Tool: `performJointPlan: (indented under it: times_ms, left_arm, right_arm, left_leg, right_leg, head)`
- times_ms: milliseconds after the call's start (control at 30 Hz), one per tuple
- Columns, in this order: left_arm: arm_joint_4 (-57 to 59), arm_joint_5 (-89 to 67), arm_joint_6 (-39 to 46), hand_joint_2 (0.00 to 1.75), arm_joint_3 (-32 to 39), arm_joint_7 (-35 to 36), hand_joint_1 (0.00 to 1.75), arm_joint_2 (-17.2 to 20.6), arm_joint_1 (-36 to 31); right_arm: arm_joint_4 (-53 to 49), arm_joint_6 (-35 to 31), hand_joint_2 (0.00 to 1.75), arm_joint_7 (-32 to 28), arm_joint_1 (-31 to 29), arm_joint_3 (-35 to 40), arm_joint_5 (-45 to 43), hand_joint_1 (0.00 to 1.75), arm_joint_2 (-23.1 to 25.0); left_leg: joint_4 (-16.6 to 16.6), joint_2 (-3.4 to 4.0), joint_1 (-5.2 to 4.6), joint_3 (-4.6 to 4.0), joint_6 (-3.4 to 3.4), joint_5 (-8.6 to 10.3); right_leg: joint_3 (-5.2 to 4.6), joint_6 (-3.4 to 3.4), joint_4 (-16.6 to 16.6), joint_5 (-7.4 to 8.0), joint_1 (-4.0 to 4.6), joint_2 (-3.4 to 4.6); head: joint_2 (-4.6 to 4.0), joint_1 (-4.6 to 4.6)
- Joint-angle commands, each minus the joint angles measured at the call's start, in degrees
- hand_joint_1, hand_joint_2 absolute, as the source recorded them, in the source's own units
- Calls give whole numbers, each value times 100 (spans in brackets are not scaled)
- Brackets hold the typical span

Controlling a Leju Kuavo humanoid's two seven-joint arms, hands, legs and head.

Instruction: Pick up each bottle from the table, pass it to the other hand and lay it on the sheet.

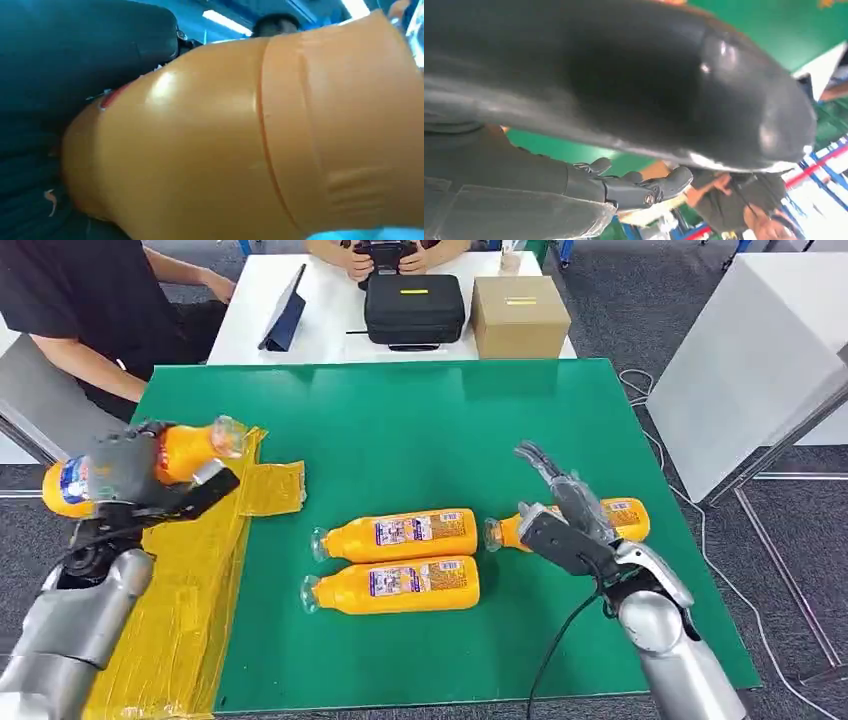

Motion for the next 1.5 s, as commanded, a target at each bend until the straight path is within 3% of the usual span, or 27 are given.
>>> performJointPlan:
  times_ms: [33, 333, 600, 900, 1500]
  left_arm:
    - [2018, -1022, -183, 175, -694, 400, 175, -789, -640]
    - [1912, -1545, -218, 175, -458, 369, 175, -986, -121]
    - [2054, -1566, -217, 175, -246, 283, 175, -879, 26]
    - [2700, -1591, 70, 175, 407, 260, 175, -918, -222]
    - [2742, -1554, 89, 175, 539, 230, 175, -901, -240]
  right_arm:
    - [-272, 351, 0, -13, 393, -583, 367, 0, 405]
    - [-79, 599, 0, -124, 196, -568, 492, 0, 356]
    - [131, 565, 0, -262, 290, -374, 275, 0, 57]
    - [-256, 580, 0, -98, 652, -326, 240, 0, -54]
    - [-277, 582, 0, -82, 683, -309, 254, 0, -63]
  left_leg:
    - [-1, -20, 0, 17, -12, -6]
    - [-6, 3, -9, 21, -11, -8]
    - [-5, 9, -4, 25, -11, -11]
    - [-3, 3, 3, 32, -18, -17]
    - [-1, 4, 0, 21, -15, -14]
  right_leg:
    - [26, -2, -2, -11, 2, -25]
    - [21, -3, -6, -6, -7, -3]
    - [26, -2, -8, -6, 1, 2]
    - [37, -6, -6, -14, 5, -6]
    - [25, -5, -2, -11, 3, -4]
  head:
    - [0, 0]
    - [0, 0]
    - [0, 0]
    - [0, 0]
    - [2, 0]
